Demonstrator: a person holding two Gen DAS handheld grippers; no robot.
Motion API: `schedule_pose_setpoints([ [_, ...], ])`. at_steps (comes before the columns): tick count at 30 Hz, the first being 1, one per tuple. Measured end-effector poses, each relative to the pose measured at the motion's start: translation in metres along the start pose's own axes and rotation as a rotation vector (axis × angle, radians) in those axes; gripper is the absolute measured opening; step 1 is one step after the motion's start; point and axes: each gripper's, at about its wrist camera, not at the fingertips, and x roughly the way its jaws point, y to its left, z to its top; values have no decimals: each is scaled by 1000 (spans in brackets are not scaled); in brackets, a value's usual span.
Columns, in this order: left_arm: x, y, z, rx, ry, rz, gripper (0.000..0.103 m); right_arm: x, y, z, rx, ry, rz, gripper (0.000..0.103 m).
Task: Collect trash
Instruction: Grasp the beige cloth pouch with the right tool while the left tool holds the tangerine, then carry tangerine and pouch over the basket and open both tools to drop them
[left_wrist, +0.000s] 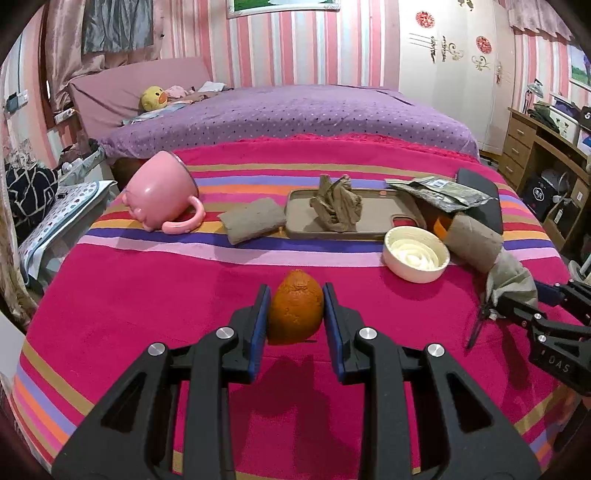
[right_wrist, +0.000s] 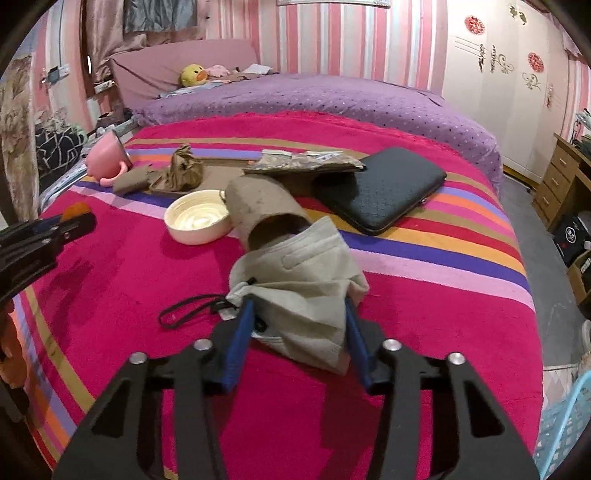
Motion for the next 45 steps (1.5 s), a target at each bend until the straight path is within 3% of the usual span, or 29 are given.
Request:
schedule_pose_setpoints([
  [2, -2, -5, 0, 15, -7, 2, 27, -5, 0, -1, 1, -16, 4, 28],
  [5, -6, -11, -2, 25, -17, 1, 27, -17, -7, -3, 17, -59, 20, 23],
  [16, -23, -33, -2, 26, -61, -2, 27, -74, -51, -24, 40, -173, -36, 22],
  [29, -38, -70, -12, 32, -87, -10, 27, -116, -102, -44, 70, -222, -94, 22],
  [36, -65, -121, -8, 95, -157, -20, 27, -147, -143, -59, 125, -262, -133, 22],
  [45, -87, -211, -14, 130, -159, -128, 27, -189, -215, -96, 208, -284, -229, 22],
])
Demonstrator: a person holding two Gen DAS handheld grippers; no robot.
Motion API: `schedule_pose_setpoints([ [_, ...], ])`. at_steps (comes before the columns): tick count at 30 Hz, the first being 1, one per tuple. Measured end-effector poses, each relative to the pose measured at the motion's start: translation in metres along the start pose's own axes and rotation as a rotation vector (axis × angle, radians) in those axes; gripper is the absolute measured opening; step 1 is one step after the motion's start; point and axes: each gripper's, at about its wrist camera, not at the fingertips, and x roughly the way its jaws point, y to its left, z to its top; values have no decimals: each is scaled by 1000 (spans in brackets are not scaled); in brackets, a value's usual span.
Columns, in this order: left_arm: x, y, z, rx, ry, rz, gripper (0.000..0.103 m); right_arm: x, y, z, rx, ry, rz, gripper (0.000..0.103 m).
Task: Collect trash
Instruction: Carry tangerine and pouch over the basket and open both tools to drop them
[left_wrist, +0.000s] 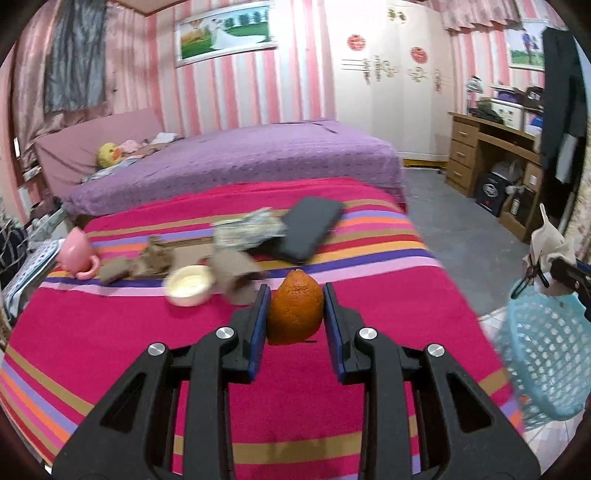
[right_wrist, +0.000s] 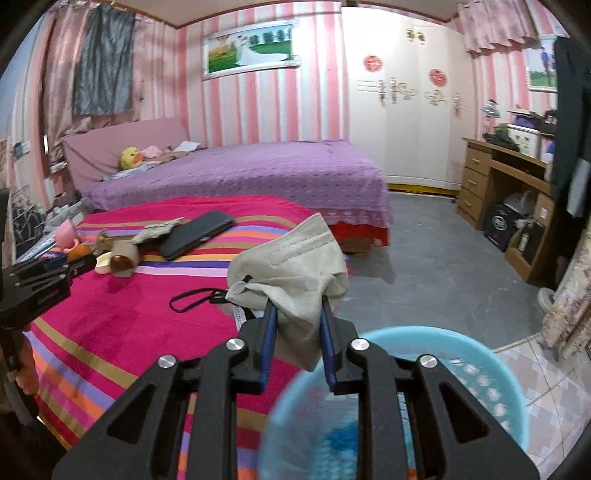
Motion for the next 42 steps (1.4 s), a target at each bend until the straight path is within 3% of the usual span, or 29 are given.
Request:
schedule_pose_setpoints([
  [14, -10, -144, -20, 93, 34, -183, 28, -35, -108, -32, 91, 22, -171, 22],
  [21, -12, -190, -25, 121, 41, -237, 28, -40, -134, -40, 136, 29, -204, 23],
  [29, -8, -222, -27, 126, 69, -301, 30, -38, -135, -43, 138, 35, -218, 23],
  [31, -7, -226, -28, 132, 70, -309, 36, -37, -135, -43, 139, 33, -215, 22],
  [33, -6, -228, -28, 138, 71, -320, 58, -37, -134, -43, 137, 34, -216, 22],
  [36, -8, -222, -25, 127, 50, -292, 79, -37, -135, -43, 139, 33, -215, 22],
  [42, -5, -195, -17, 93, 31, -256, 89, -37, -134, -44, 138, 33, -217, 23],
])
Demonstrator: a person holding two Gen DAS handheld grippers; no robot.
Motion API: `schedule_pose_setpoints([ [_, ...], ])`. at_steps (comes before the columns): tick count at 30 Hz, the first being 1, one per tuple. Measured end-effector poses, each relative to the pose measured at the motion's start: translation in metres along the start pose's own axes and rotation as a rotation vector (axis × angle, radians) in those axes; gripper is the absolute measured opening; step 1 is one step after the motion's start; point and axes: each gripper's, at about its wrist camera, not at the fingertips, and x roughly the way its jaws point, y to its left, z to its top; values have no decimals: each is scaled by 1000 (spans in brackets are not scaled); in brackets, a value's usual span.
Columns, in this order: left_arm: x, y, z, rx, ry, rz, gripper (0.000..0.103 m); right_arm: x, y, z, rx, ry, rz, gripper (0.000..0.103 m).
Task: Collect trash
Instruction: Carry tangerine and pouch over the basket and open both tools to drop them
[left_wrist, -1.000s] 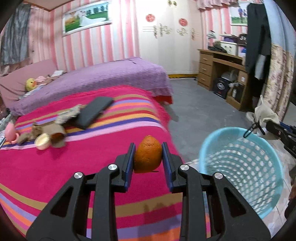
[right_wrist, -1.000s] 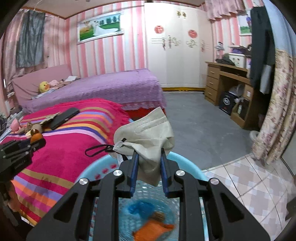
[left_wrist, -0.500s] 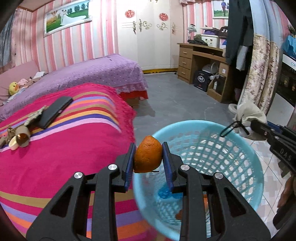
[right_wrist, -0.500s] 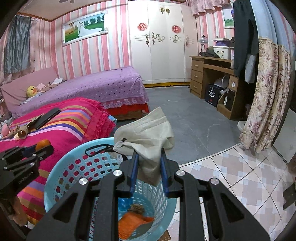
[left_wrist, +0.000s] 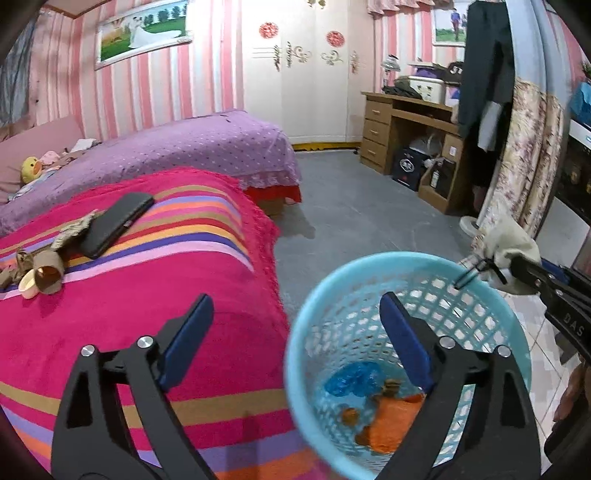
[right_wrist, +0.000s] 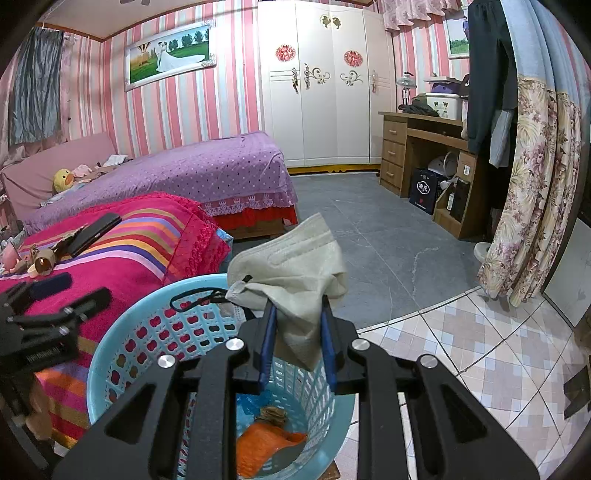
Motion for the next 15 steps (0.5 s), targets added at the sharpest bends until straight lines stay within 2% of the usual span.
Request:
schedule_pose_setpoints([
  [9, -9, 29, 7, -22, -31, 50, 95, 7, 6, 0, -19, 14, 3, 26],
  [12, -9, 32, 6, -22, -28, 58, 95, 11, 9, 0, -26, 25, 3, 35],
  [15, -8, 34, 5, -12, -30, 69, 95, 14, 10, -2, -28, 42, -19, 57],
])
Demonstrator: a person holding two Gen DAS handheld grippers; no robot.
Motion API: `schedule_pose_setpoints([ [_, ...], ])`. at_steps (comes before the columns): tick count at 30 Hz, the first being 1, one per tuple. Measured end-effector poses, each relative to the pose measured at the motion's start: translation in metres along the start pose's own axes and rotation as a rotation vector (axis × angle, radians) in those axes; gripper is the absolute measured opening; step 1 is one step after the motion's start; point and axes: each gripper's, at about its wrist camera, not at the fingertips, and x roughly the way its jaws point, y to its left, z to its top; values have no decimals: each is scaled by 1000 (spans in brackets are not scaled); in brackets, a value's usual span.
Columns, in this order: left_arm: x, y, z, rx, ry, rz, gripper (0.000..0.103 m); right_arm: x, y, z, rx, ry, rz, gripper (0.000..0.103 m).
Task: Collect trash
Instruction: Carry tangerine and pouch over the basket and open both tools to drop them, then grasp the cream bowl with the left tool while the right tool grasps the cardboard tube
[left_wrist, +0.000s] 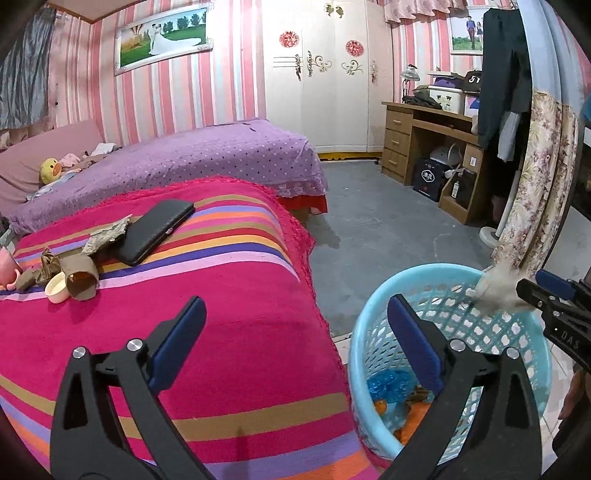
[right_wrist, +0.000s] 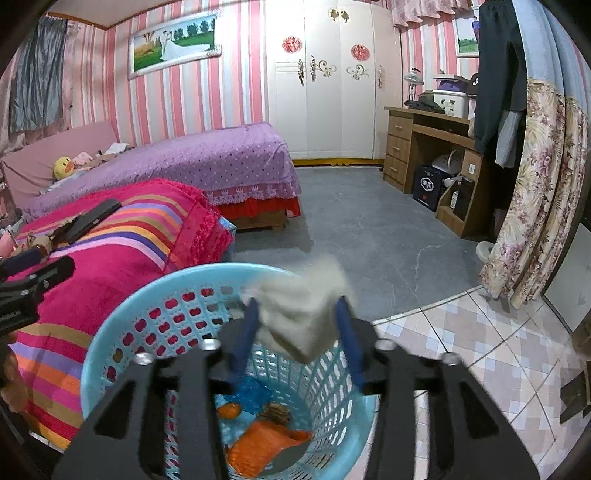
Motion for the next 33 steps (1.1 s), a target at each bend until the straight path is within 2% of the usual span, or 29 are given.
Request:
schedule_pose_setpoints([
  [1, 0, 1, 0, 2, -1, 2, 95, 1, -1, 0, 6, 1, -1, 66],
  [3, 0, 4, 0, 0, -2, 3, 95, 1, -2, 1, 15, 4, -6, 72],
  [5, -1, 7, 0, -3, -5, 2, 96, 0, 0, 1, 13, 0, -21, 87],
  [10, -5, 19, 0, -20, -3, 2, 97, -4, 8, 5, 6, -25, -68, 96],
  [17, -11, 51, 1, -27, -7, 18, 97, -3, 23, 16, 56, -51, -63, 96],
  [33, -18, 181, 5, -28, 20, 128, 97, 14, 120, 34, 19, -52, 5, 96],
])
